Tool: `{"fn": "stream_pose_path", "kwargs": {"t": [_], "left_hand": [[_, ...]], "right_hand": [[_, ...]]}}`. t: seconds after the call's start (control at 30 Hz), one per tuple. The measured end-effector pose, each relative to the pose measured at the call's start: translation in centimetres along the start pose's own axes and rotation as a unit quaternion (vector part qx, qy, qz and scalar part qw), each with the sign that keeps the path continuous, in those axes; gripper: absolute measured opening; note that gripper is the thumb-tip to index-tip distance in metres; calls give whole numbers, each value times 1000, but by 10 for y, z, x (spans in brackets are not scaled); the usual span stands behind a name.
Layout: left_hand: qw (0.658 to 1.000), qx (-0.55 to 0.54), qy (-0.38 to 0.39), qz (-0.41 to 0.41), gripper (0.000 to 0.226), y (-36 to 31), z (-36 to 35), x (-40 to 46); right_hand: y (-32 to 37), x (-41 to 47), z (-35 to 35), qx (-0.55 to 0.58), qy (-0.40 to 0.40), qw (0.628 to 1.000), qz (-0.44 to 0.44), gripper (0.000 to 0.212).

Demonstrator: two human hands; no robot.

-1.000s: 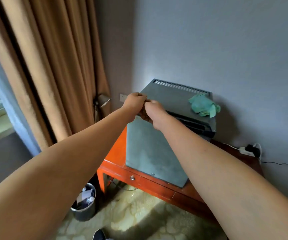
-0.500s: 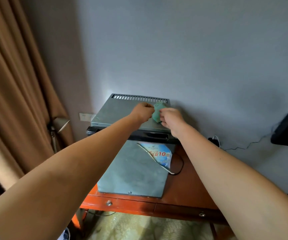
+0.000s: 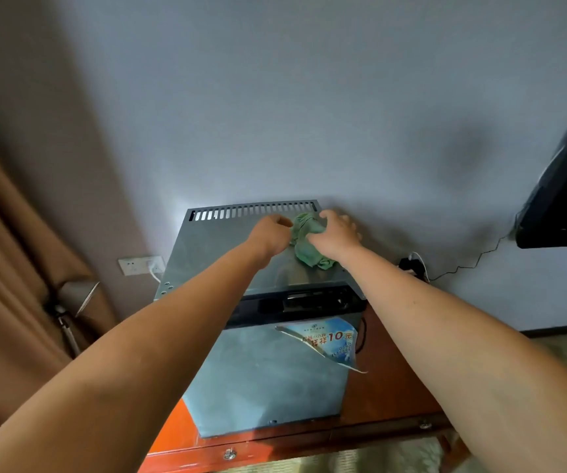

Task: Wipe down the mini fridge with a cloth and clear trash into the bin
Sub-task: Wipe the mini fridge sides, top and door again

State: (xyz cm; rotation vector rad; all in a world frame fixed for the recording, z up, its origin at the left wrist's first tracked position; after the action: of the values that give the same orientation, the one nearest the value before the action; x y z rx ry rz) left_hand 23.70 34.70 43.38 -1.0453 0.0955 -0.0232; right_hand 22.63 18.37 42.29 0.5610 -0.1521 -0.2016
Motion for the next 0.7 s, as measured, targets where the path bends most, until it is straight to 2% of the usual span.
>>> {"fn": "stream_pose_path", "kwargs": {"t": [0.17, 0.3, 0.4, 0.53, 0.6, 0.7], "left_hand": [[999, 11, 32, -9, 39, 9, -11, 21], [999, 4, 40, -18, 38, 9, -15, 32], [999, 1, 24, -25, 43, 6, -14, 38], [999, 13, 4, -36, 42, -7, -24, 44], [999, 13, -7, -40, 39, -18, -33, 48], [998, 24, -25, -48, 34, -37, -53, 57]], "right_hand": [[9, 22, -15, -111, 26, 993, 6, 88], [21, 34, -18, -201, 11, 979, 26, 92], [19, 38, -23, -187, 23, 982, 19, 86], [-6, 49, -20, -76, 30, 997, 17, 62], [-24, 60, -14, 46, 47, 998, 8, 49], [-57, 76, -4, 257, 60, 964, -9, 39]]}}
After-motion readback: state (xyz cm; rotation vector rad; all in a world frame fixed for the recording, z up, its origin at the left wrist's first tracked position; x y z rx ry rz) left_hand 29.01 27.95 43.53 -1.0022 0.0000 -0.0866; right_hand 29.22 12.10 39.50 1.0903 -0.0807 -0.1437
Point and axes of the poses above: each hand's wrist, its own x-axis towards the middle knuckle, its own z-axis out of the back of the hand, y = z × x, the point moved 5 cm from there along x, towards the middle knuckle, and after that the axes turned 2 degrees about z, right-handed, at the moved point
